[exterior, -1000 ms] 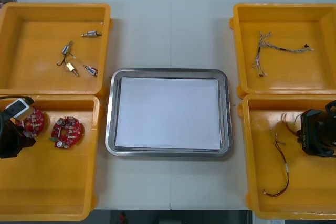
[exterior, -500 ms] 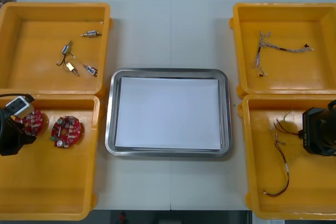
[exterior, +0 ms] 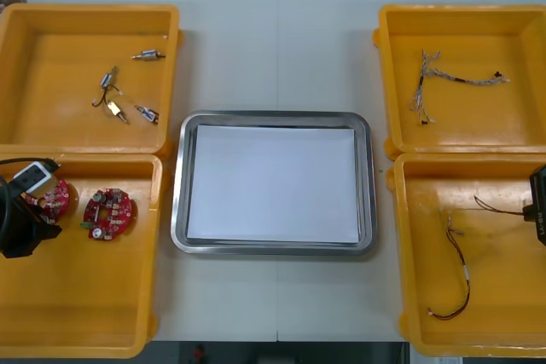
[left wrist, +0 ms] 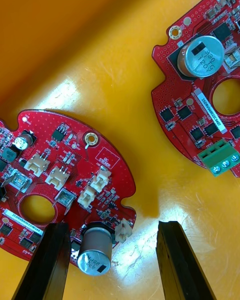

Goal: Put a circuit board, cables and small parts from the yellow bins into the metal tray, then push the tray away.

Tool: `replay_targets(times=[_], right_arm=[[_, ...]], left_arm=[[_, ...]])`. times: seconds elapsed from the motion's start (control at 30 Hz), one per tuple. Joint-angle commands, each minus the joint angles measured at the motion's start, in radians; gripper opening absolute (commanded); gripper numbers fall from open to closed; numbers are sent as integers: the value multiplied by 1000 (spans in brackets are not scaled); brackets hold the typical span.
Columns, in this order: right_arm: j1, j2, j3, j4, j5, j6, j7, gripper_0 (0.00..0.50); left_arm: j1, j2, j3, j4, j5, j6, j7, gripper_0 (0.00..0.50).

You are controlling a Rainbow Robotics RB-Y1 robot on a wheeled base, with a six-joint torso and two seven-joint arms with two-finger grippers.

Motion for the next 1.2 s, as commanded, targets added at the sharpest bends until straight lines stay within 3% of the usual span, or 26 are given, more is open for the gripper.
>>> replay_targets(times=[0.03, 0.07, 0.1, 0.6, 0.97, 1.2], right_arm=[[2, -80, -68, -99, -89, 14, 97, 0], [2, -91, -88, -118, -117, 14, 128, 0], [2, -103, -108, -138, -147, 14, 160, 0], [168, -320, -152, -395, -494, 14, 484, 0], [160, -413, -163, -486, -712, 14, 775, 0], [120, -487, -149, -489, -864, 14, 973, 0]], left_arm=[[-23, 38, -17, 0, -8, -12, -171, 500], [-23, 38, -17, 0, -8, -12, -173, 306], [-23, 38, -17, 0, -8, -12, -173, 3], [-21, 41, 0, -17, 4, 16, -173, 0], [-20, 39, 184, -138, 21, 291, -136, 0], [2, -15, 339, -341, -14, 541, 82, 0]])
